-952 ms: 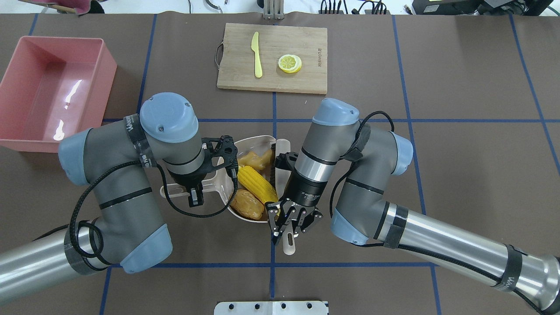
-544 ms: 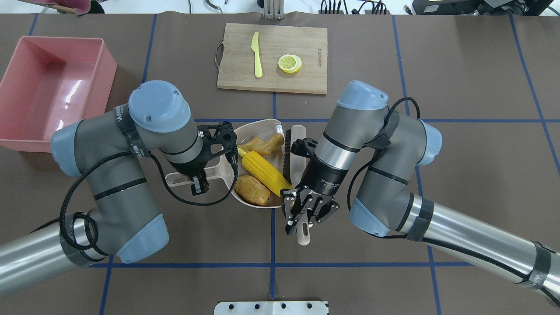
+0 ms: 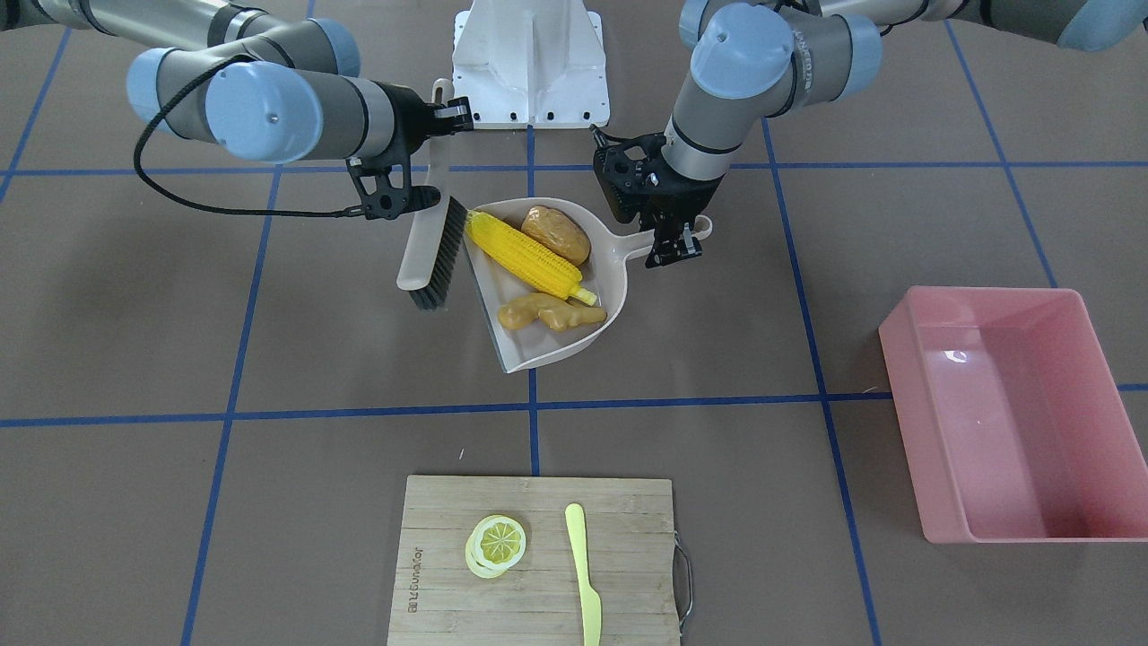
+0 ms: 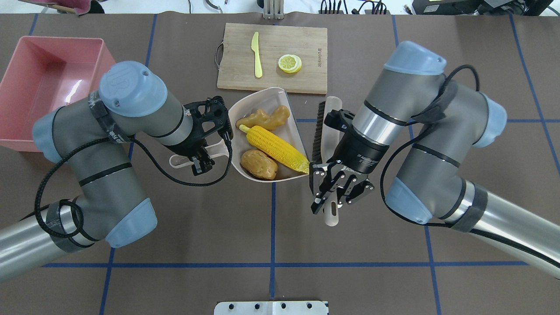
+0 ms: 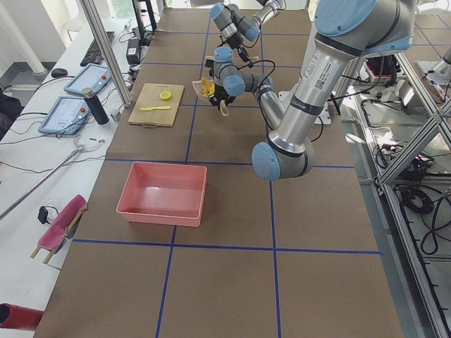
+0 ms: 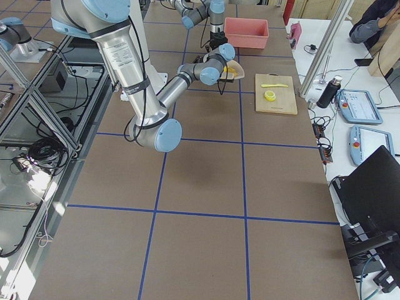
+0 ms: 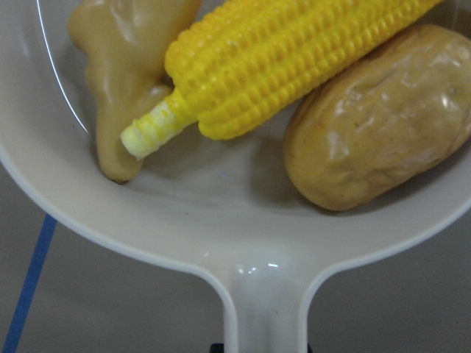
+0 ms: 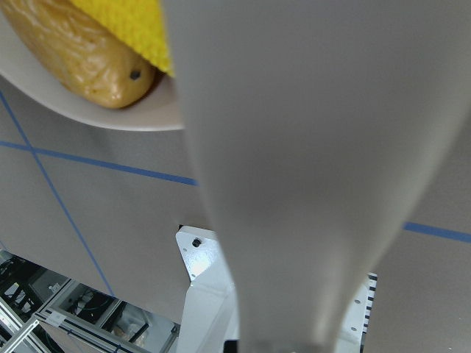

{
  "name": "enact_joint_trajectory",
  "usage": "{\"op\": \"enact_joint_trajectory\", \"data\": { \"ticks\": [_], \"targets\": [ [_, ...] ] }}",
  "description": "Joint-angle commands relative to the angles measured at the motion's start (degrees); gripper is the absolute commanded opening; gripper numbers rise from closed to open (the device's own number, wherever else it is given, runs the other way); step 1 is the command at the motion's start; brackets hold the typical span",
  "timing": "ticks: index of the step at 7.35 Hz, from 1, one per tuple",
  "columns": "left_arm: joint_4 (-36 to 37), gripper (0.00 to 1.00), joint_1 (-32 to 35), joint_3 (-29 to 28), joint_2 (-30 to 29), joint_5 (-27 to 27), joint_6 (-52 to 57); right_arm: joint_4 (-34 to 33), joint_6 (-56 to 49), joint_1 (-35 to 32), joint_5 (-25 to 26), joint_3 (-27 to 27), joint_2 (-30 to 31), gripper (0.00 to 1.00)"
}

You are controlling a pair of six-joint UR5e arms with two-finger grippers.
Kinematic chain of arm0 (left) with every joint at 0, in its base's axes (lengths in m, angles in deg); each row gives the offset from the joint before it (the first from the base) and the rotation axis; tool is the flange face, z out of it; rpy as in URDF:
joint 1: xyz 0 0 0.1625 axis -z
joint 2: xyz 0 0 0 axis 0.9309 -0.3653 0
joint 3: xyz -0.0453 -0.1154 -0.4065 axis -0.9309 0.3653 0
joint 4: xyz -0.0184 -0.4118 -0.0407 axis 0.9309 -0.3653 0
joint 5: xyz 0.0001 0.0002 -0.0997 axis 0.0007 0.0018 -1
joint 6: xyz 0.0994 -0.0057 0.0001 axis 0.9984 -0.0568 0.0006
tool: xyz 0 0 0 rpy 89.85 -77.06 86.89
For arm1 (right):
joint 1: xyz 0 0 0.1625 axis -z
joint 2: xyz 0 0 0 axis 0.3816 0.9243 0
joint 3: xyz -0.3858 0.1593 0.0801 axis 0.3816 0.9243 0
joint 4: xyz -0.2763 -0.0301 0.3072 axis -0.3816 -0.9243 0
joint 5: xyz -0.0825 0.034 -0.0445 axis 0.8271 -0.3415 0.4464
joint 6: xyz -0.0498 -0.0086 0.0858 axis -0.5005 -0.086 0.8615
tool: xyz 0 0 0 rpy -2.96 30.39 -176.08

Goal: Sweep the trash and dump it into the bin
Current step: 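Carry the dustpan over the pink bin while the right gripper withdraws the brush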

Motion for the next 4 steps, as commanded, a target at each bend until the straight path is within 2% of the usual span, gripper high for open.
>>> {"op": "enact_joint_trajectory", "data": {
  "ticks": [1,3,4],
  "targets": [
    [-2.1,0.0,1.4,-0.2,0.3,0.0,-0.5,-1.1,0.0,-4.5,-0.1,-3.8,3.9,0.0],
    [-3.9,0.0,3.1,0.0,1.1,-0.1,-1.3,-1.1,0.0,-7.6,-0.1,-3.9,6.7,0.0],
    [-5.5,0.0,6.2,0.4,2.0,-0.4,-3.4,-1.1,0.0,-9.5,-0.1,-4.1,8.8,0.0]
  ]
}}
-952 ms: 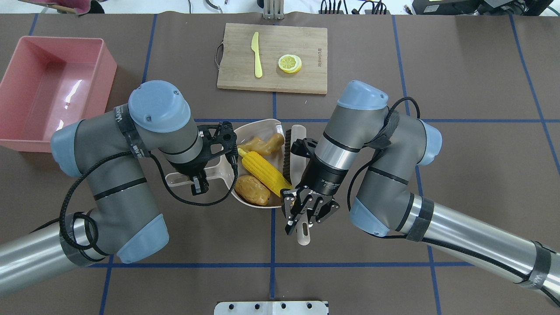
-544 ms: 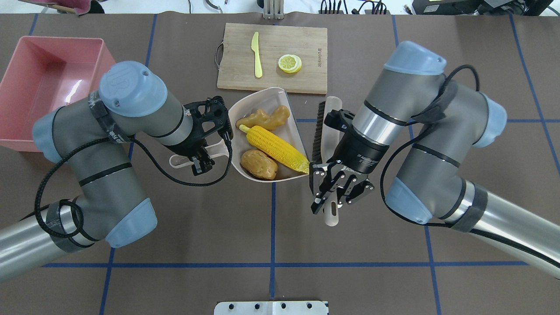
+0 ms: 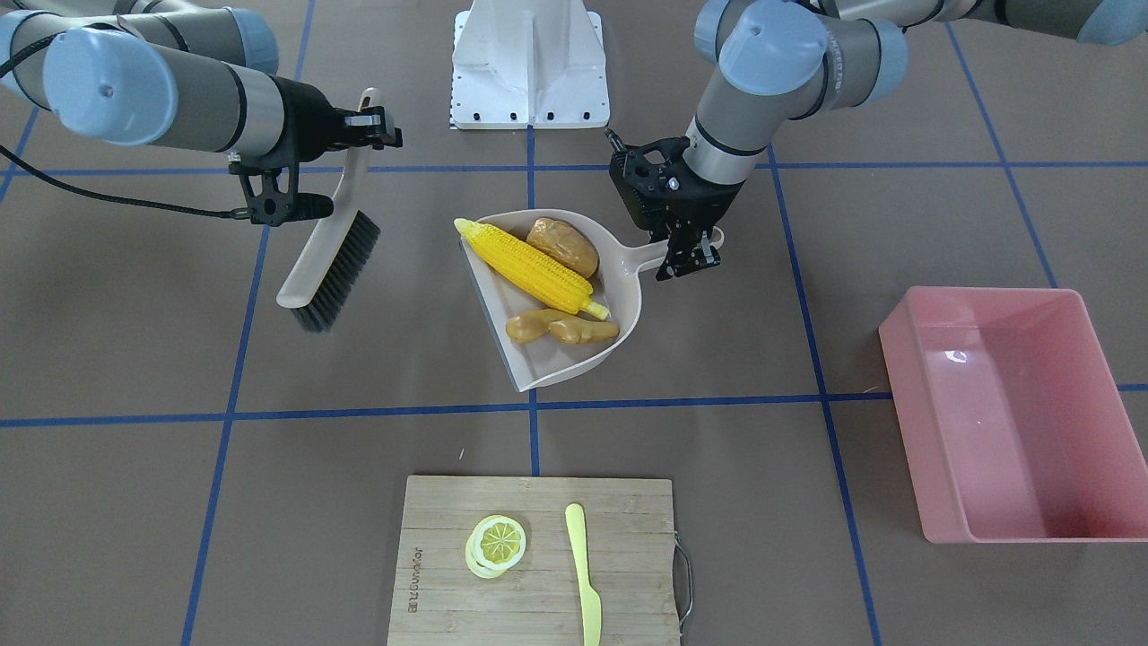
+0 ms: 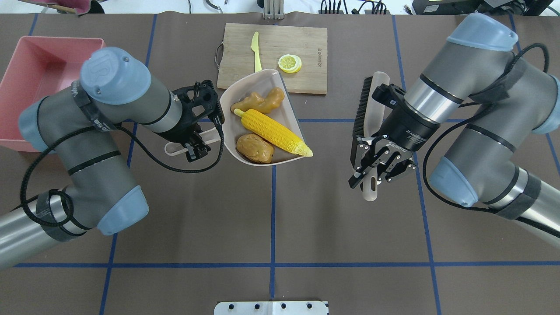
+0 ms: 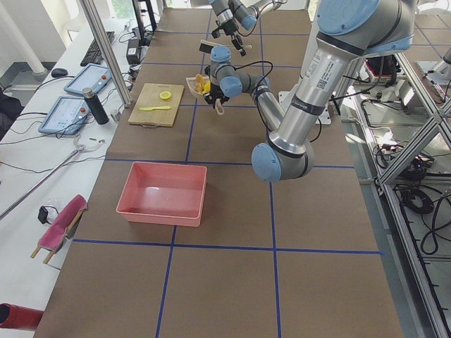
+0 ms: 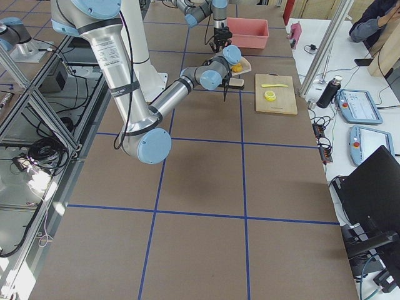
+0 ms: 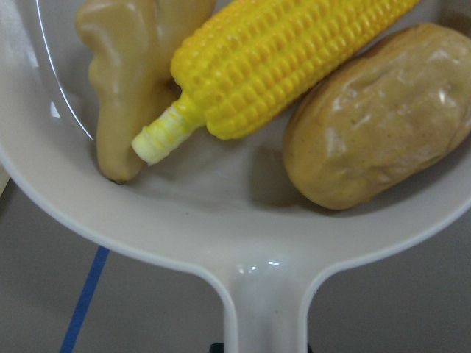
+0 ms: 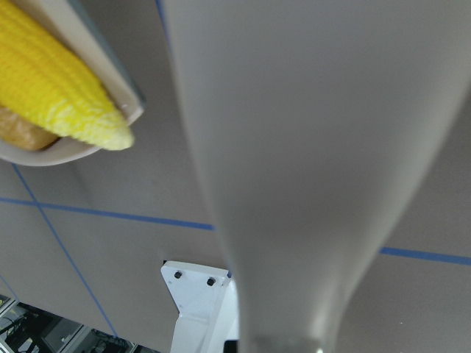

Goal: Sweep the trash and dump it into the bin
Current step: 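Carry the dustpan over the pink bin while the right gripper withdraws the brush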

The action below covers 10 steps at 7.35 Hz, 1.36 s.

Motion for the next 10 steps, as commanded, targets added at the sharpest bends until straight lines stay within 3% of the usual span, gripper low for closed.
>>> {"op": "enact_joint_trajectory", "data": {
  "ticks": [1,3,5,7,10],
  "targets": [
    [-2.7,0.0,7.0,0.8,2.5,-2.6,-6.2,0.0,0.0,-4.3,0.0,-0.3,4.7,0.0],
    [-2.8,0.0,14.0,2.5,3.5,-2.9,-17.0,0.2,-3.1,-7.6,0.1,0.3,9.6,0.0],
    [-1.7,0.0,18.5,3.7,5.6,-3.5,-22.0,0.2,-14.6,-9.5,0.9,1.2,15.9,0.0],
    [3.8,0.0,23.8,7.6,10.5,-4.2,-22.8,0.1,-22.0,-9.6,5.4,1.6,20.1,0.0],
    [11.5,0.0,34.5,8.5,19.2,-16.4,-22.6,-0.4,-31.3,-9.9,10.8,3.6,24.1,0.0]
  ]
}}
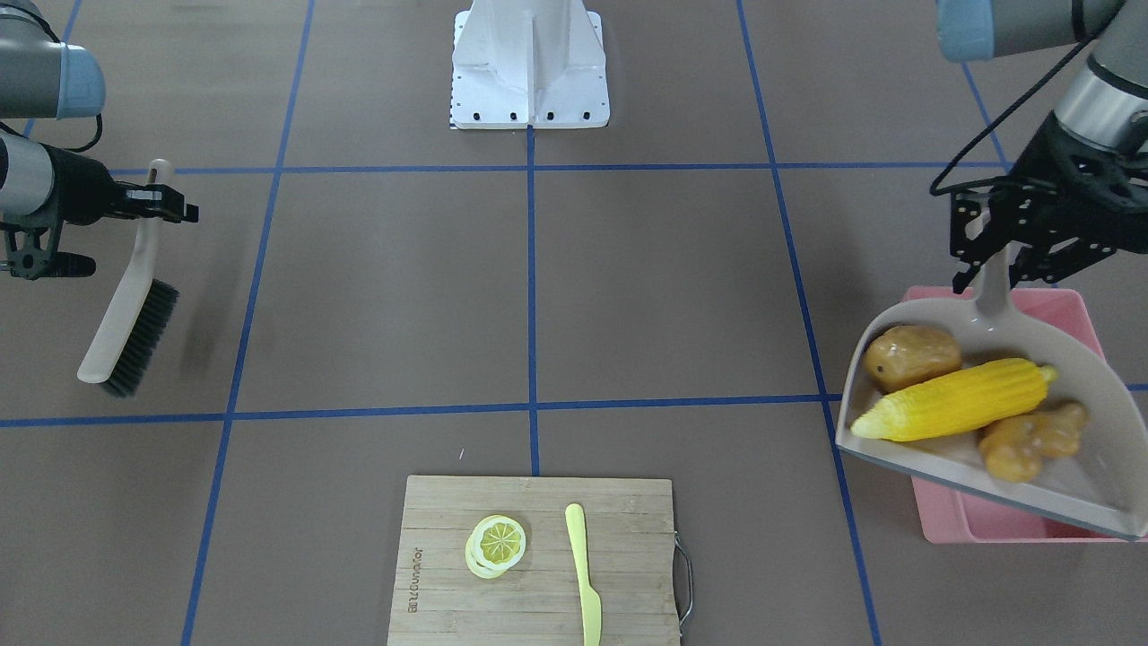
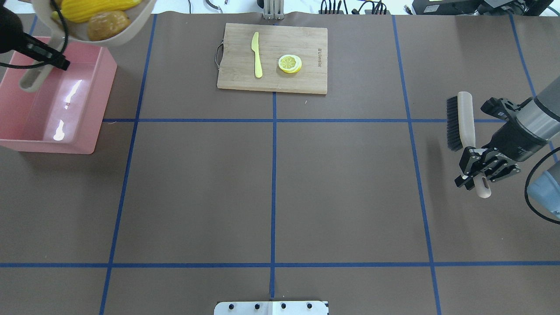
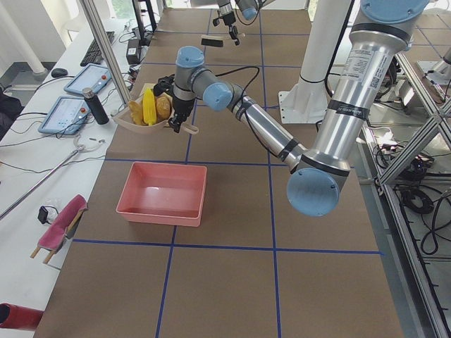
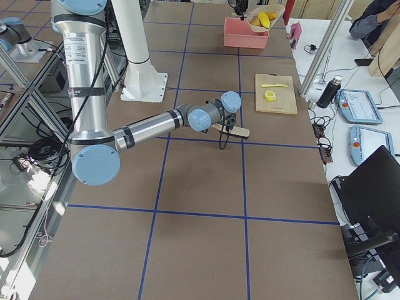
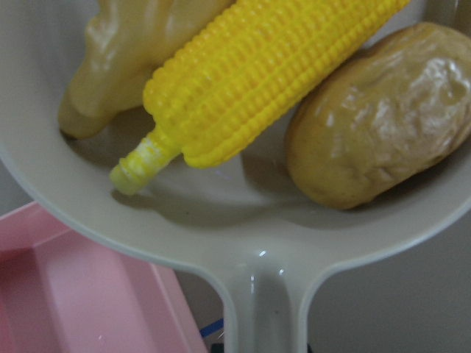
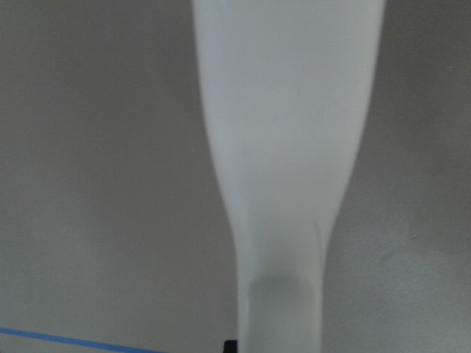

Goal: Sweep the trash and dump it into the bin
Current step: 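Carry the dustpan over the pink bin while the right gripper withdraws the brush, then tilt the dustpan with the left gripper to dump food into the pink bin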

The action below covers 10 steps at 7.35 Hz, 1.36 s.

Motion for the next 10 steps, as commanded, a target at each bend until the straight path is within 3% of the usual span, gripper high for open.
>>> {"op": "enact_joint_trajectory", "data": {
  "ticks": [1,3,4,5,7,9,10],
  "targets": [
    [2.7,0.0,7.7,0.6,7.2,-9.8,0.3,-4.4,-10.3,-1.0,4.8,1.2,2.1,0.0],
    [6.5,0.0,10.4,7.3,15.9,-11.2,0.8,-18.4,-27.4,-5.5,9.4,0.9,1.9,0.0],
    [8.2,0.0,10.4,9.3,18.9,-11.1,0.8,-22.5,-33.5,-7.0,14.1,1.3,1.8,0.0],
    [13.8,0.0,9.7,10.3,18.6,-11.1,0.8,-23.1,-35.2,-7.2,16.8,2.2,2.8,0.0],
    [21.8,0.0,8.1,9.9,17.7,-11.1,0.8,-19.5,-37.6,-7.3,16.4,2.5,9.9,0.0],
    [30.3,0.0,5.5,8.3,12.9,-11.2,1.1,-17.9,-38.0,-8.5,13.2,1.8,14.8,0.0],
    [31.9,0.0,4.2,7.2,11.2,-11.1,1.2,-12.2,-38.0,-9.1,13.0,2.2,18.3,0.0]
  ]
}}
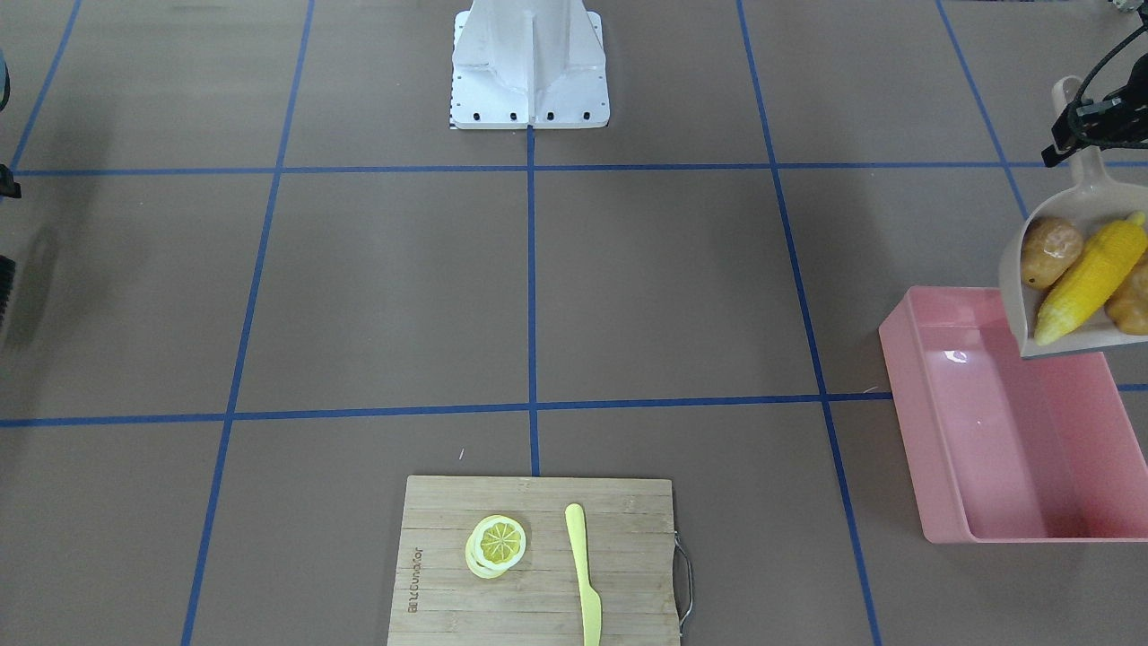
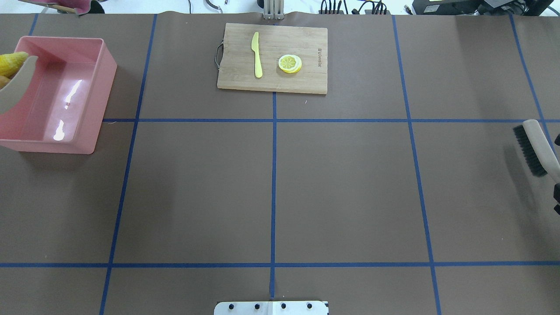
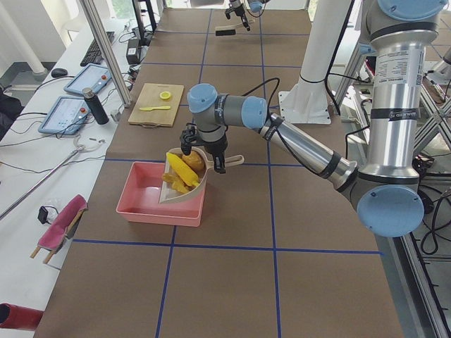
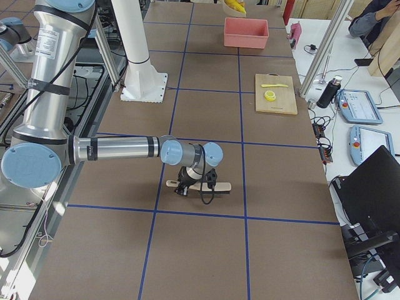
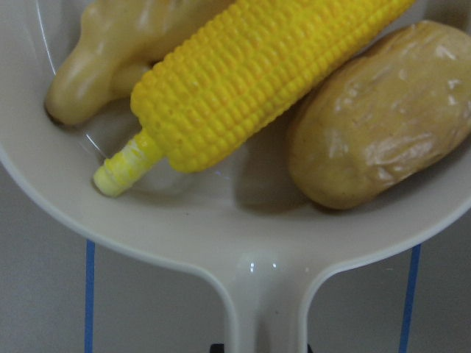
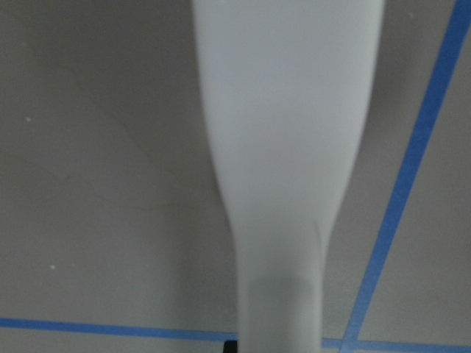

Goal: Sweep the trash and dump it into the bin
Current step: 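Tilt the dustpan with the left gripper to dump food into the pink bin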

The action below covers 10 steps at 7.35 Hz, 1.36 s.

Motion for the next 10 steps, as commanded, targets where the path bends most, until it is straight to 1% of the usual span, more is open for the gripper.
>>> {"op": "enact_joint_trajectory", "data": {
  "ticks": [1,2,3,4,5,7,9,10],
  "targets": [
    [5.5,0.0,-1.7,-1.9,-3.0,0.6,3.5,10.8,0.4,-0.9,-0.9,0.4,7.7,0.0],
    [7.7,0.0,-1.7,-2.7,-3.1,0.8,11.8,11.6,0.6,-1.3,-1.3,-0.1,8.9,0.0],
    [8.2,0.0,-1.7,-2.0,-3.2,2.0,17.8,12.0,0.7,-1.5,-2.2,-0.2,9.8,0.0],
    [8.2,0.0,-1.7,-1.9,-3.2,5.5,24.5,12.4,2.3,-1.5,-2.3,-0.3,9.9,0.0],
    [8.6,0.0,-1.0,-2.8,-3.1,7.8,28.9,14.8,4.7,-1.4,-2.2,0.3,9.9,0.0],
    [8.7,0.0,2.5,-6.3,-2.9,7.9,34.6,17.6,6.4,-1.3,-2.4,2.7,9.8,0.0],
    [7.7,0.0,6.9,-10.1,-2.8,8.7,45.5,17.7,7.6,-1.1,-2.4,2.9,9.1,0.0],
    [4.5,0.0,7.1,-11.0,-2.9,12.1,48.4,17.6,7.6,-1.0,-2.6,2.9,7.8,0.0]
  ]
}}
